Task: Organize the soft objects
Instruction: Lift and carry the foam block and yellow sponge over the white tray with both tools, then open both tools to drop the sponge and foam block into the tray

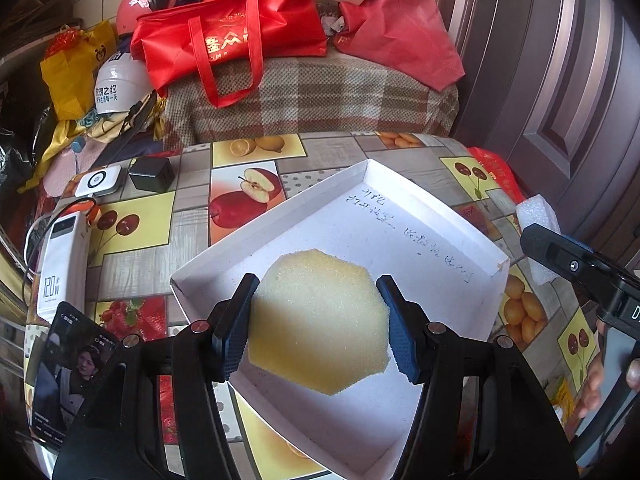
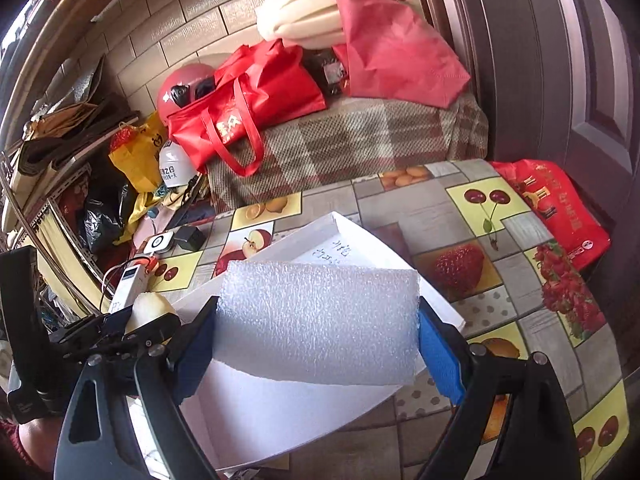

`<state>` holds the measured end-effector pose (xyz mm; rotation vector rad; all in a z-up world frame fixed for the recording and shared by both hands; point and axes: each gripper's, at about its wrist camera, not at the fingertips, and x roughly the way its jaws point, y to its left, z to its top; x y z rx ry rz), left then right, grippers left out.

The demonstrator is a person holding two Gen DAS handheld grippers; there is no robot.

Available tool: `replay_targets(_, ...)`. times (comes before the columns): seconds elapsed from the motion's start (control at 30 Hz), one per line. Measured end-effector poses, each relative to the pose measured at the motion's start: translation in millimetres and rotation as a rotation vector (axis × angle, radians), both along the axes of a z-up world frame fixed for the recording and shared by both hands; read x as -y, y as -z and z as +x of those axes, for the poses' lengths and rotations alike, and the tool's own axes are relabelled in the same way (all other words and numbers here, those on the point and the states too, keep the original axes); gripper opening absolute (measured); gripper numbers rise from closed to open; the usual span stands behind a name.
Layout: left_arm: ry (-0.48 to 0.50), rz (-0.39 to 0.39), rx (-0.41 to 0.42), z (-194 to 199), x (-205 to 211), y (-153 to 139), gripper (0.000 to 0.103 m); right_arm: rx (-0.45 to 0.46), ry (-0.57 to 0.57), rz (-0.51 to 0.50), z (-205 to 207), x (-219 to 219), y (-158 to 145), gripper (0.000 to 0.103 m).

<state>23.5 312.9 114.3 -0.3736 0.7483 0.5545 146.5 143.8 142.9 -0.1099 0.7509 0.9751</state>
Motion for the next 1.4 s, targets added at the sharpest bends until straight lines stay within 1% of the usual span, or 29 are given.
replay_targets(0.07, -0.007, -0.027, -0.01, 5.0, -6.6, 10.0, 0.06, -0.013, -0.001, -0.025, 4.2, -10.9, 11.8, 0.092)
replay_targets(0.1, -0.013, -0.039, -0.008, 6.3, -9.4, 13.8, 0.062, -0.021, -0.004, -0.035, 6.1, -15.0, 16.9, 0.092)
replay_targets(0.13, -0.02, -0.044, -0.006, 7.7, -11.5, 16.6, 0.068, -0.031, -0.004, -0.039, 8.8, -19.5, 22.4, 0.092)
replay_targets(0.17, -0.025, -0.038, -0.003, 8.7, -12.5, 18.4, 0.072, -0.04, 0.0, -0.037, 10.7, -21.0, 25.9, 0.095)
replay_targets(0.2, -0.031, -0.025, -0.001, 9.0, -12.8, 19.5, 0.088, -0.044, 0.011, -0.033, 12.7, -21.2, 28.1, 0.103)
replay_targets(0.23, -0.037, -0.012, -0.002, 9.2, -12.8, 20.3, 0.103, -0.04, 0.024, -0.022, 13.8, -20.2, 28.6, 0.103)
replay_targets(0.3, -0.048, 0.005, -0.01, 9.0, -13.2, 22.4, 0.103, -0.022, 0.039, -0.008, 13.9, -17.6, 27.8, 0.103)
replay_targets(0.47, -0.065, -0.013, -0.008, 4.7, -14.8, 25.5, 0.103, -0.02, 0.046, -0.013, 12.5, -10.8, 25.6, 0.103)
replay_targets(0.9, -0.05, 0.015, 0.028, -10.1, 11.9, 3.9, 0.103, 0.022, 0.046, 0.022, -11.1, 11.8, -0.9, 0.103)
replay_targets(1.0, -0.053, 0.012, 0.055, -20.5, 19.7, -2.0, 0.103, 0.031, 0.041, 0.027, -16.1, 20.4, -5.9, 0.103)
replay_targets(1.17, -0.042, 0.012, 0.077, -40.7, 33.8, -8.9, 0.103, 0.056, 0.059, 0.049, -24.2, 47.9, -17.0, 0.103)
replay_targets(1.23, -0.047, 0.01, 0.092, -50.7, 36.3, -14.0, 0.103, 0.066, 0.081, 0.057, -26.6, 63.1, -20.8, 0.103)
replay_targets(1.33, -0.056, 0.014, 0.121, -70.8, 39.3, -22.1, 0.103, 0.058, 0.123, 0.08, -27.1, 88.5, -26.3, 0.103)
replay_targets(1.4, -0.042, 0.025, 0.131, -83.7, 44.0, -24.5, 0.103, 0.064, 0.15, 0.089, -26.4, 105.9, -29.5, 0.103)
